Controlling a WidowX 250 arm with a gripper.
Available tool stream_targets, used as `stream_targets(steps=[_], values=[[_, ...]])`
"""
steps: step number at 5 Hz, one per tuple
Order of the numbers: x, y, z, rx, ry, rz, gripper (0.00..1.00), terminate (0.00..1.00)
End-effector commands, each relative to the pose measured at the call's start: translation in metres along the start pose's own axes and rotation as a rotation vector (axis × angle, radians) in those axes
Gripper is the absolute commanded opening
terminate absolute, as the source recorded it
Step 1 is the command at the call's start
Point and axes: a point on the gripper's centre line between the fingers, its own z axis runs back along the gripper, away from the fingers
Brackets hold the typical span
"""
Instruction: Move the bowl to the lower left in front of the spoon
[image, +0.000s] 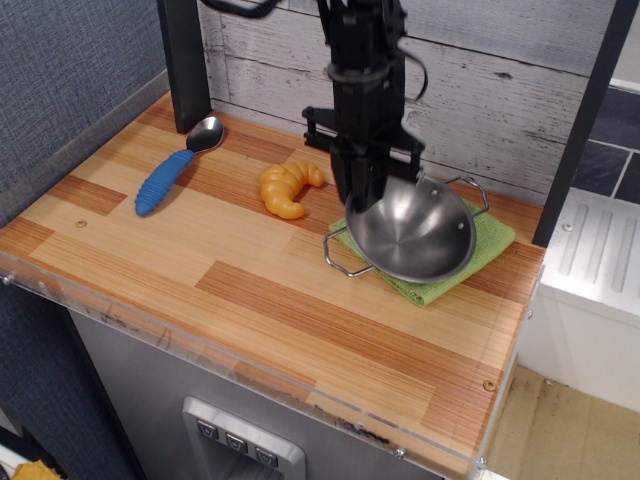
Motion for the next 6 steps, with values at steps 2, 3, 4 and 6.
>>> stream_targets(steps=[2,3,4,6], values=[[-0.053,0.069,0.072,-0.037,-0.162,0.154,0.0,0.0],[-0.089,0.106,0.065,-0.014,-0.133,0.231,0.0,0.0],[-0.112,0.13,0.051,0.011,-0.098,0.278,0.0,0.0],[-0.125,0.147,0.023,0.057,-0.03,0.309,0.0,0.0]])
